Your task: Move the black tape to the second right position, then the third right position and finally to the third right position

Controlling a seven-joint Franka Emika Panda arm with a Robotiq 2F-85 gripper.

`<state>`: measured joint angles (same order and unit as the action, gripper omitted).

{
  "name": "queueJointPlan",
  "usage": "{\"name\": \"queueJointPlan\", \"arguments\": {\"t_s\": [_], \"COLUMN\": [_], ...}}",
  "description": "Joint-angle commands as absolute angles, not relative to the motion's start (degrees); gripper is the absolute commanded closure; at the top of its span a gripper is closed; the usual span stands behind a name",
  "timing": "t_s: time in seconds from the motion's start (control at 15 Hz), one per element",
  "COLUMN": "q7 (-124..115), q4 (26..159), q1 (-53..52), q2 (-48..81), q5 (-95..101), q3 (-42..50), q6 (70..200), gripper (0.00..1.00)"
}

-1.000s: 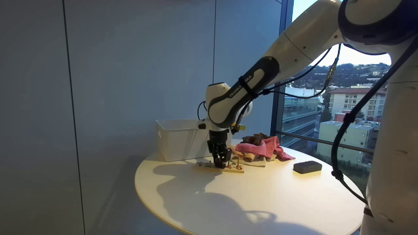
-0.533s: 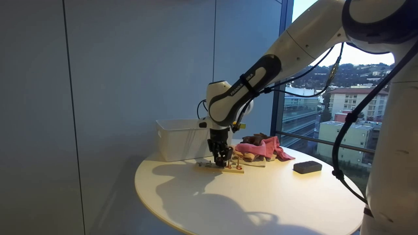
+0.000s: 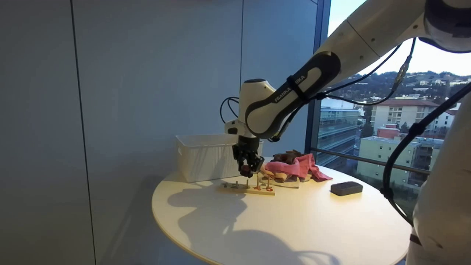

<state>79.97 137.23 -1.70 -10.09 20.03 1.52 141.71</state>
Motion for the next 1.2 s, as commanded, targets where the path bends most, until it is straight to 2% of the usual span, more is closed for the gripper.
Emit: {"name": "queueJointPlan", "arguments": {"t_s": [0.0,0.8,0.87,0.93,1.13], "q7": [81.3,76.0,75.1,74.6,72.3], "q4": [138.8,136.1,135.9,135.8,135.4], "q1": [-2.2,-1.5,-1.5,-1.4,-1.5], "q2": [-10.3,-4.2,-3.9,-3.6,-2.7], "q5": [22.2,30.9,31.7,32.4,34.8], "q3": [0.7,-1.0,-1.0,-1.0,-1.0], "q6": [146.2,149.5,149.4,149.7,149.7], "gripper": [0.74,0.74,0.24,0.23,0.01]}}
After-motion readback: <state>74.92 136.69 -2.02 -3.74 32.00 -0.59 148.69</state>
